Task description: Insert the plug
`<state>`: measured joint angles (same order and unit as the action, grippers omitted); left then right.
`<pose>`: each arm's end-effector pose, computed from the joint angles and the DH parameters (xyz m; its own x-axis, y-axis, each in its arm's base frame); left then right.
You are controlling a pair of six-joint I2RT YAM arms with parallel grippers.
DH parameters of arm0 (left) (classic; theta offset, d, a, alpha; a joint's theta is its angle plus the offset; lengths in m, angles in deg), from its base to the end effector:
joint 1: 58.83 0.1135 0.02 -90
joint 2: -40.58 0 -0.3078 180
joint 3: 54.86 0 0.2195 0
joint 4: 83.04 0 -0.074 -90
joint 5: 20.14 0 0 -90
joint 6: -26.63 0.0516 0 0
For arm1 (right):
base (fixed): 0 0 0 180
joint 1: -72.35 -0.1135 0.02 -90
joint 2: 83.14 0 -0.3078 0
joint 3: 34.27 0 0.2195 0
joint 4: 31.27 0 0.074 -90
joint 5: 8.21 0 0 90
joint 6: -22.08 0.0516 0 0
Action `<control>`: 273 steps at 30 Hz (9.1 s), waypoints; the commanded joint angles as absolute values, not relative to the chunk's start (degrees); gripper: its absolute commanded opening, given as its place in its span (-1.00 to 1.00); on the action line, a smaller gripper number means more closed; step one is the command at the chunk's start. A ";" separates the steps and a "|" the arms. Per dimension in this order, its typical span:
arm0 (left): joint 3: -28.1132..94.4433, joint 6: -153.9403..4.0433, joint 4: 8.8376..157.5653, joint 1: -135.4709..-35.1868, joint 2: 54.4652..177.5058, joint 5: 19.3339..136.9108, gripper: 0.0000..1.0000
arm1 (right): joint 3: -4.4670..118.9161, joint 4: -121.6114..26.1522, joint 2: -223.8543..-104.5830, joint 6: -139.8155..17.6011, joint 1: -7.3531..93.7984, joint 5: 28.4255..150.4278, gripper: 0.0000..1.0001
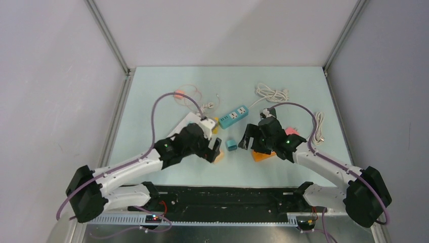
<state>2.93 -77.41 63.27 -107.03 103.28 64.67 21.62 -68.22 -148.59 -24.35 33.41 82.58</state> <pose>0.1338 -0.1426 0.2900 -0.5721 0.2774 -0.7719 0.5736 0.8079 -0.1348 0.1512 0.1231 0.2659 -0.8471 0.2016 -0.4917 -0.0717 0.8734 0.4816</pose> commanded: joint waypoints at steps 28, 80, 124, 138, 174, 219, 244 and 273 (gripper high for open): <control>-6.39 -73.08 84.29 -112.73 119.19 63.19 0.81 | 24.13 -72.57 -144.22 -23.51 34.63 82.78 0.74; 1.21 -32.84 90.23 -113.16 89.28 58.77 -1.00 | 42.47 -73.05 -137.56 -3.58 27.78 77.63 0.74; -1.59 -12.44 93.55 -116.31 87.94 65.62 -0.37 | 42.81 -61.53 -150.79 28.54 23.89 87.83 -0.09; -0.39 -30.49 85.52 -116.32 86.48 61.38 0.99 | 40.61 -59.06 -148.93 20.60 27.96 88.04 -0.49; 15.56 -73.30 47.83 -114.31 63.02 8.54 0.97 | 99.54 -88.42 -201.10 -64.87 12.86 86.66 -0.64; 18.12 -71.81 45.76 -114.29 58.04 4.68 0.97 | 118.96 -84.92 -224.77 -67.11 5.17 82.17 -0.43; 17.28 -72.89 45.76 -114.30 59.14 7.43 0.97 | 118.87 -91.64 -224.51 -64.07 5.20 85.68 -0.42; 16.55 -72.42 45.74 -114.30 58.46 6.76 0.97 | 116.44 -89.79 -234.83 -60.78 1.60 72.19 -0.34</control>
<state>16.98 -72.32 44.94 -114.58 58.21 7.10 119.89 -83.27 -228.74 -61.53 1.81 71.94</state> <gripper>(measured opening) 0.985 0.634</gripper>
